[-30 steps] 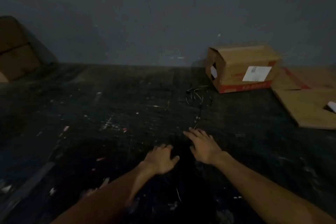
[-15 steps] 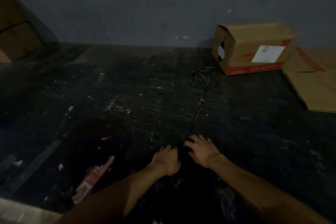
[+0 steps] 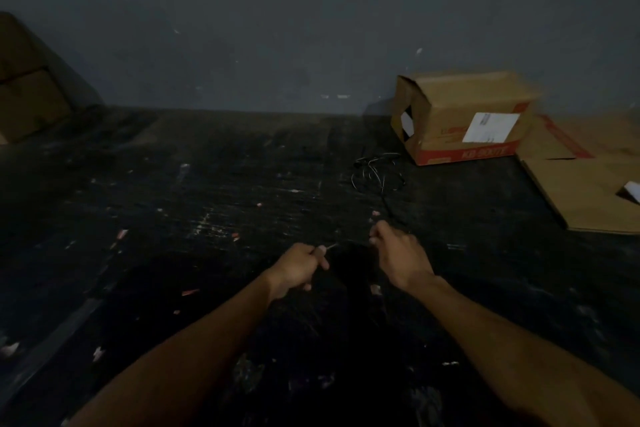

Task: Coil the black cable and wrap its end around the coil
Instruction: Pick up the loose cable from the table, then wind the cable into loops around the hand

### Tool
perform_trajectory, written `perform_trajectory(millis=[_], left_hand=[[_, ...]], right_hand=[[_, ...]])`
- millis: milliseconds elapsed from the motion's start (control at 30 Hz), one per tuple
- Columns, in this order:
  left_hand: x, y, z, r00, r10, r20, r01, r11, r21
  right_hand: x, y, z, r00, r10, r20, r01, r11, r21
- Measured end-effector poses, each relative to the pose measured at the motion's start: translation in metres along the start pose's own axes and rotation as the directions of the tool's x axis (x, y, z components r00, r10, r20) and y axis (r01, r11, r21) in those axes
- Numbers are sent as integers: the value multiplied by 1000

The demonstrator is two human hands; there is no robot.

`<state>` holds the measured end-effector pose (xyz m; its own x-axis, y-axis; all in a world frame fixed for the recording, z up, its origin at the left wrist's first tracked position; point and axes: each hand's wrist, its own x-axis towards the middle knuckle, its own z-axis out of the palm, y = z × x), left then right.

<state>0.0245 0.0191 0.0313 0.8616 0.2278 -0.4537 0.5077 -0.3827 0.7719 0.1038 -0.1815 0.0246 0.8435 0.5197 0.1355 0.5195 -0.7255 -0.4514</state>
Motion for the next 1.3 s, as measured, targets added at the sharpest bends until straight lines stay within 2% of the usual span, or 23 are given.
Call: perform_trajectory(millis=[167,233,300,367,467,567,667,733,867,967,1033,1133,1200,1300], left_hand=[[-6,43,-26,999,35,25,-29,975,-220],[-9,59,-34,998,65,22,-56,959,-278],[-11,76,-39,994,104,18,-91,934,-345],[-13,94,-43,990,142,26,-120,909,-399],[-21,121,-48,977,185,109,-110,867,-486],[-31,139,-53,938,269,220,-76,777,-624],[-42,150,-53,861,402,311,-75,706,-704],[-49,158,-52,824,449,345,-87,703,-706],[-60,179,-53,792,513,332,-144,685,-715],[-63,195,-60,742,609,280,-179,583,-793],[-63,209,-65,733,637,238,-187,525,-831],[-59,230,-71,729,663,173,-195,442,-876],[-52,239,-74,737,666,118,-239,419,-876],[-41,243,-80,748,662,60,-323,441,-838]], right_hand=[[28,5,-54,976,168,-137,-139,971,194],[37,6,-71,963,192,-187,-139,955,264],[46,4,-84,962,156,-222,-78,943,324],[52,-2,-94,978,41,-206,39,928,371],[59,-14,-109,959,-119,-257,201,925,323],[65,-20,-123,928,-89,-362,227,905,360],[68,-23,-133,912,-54,-406,234,882,408],[69,-24,-137,907,-36,-419,236,868,437],[72,-23,-138,900,41,-435,218,820,530],[69,-25,-133,923,39,-382,199,802,563],[66,-28,-129,948,16,-318,179,800,572],[63,-34,-121,991,-60,-123,116,845,523],[59,-41,-117,990,-140,-23,133,866,482],[50,-54,-117,969,-236,65,188,887,422]])
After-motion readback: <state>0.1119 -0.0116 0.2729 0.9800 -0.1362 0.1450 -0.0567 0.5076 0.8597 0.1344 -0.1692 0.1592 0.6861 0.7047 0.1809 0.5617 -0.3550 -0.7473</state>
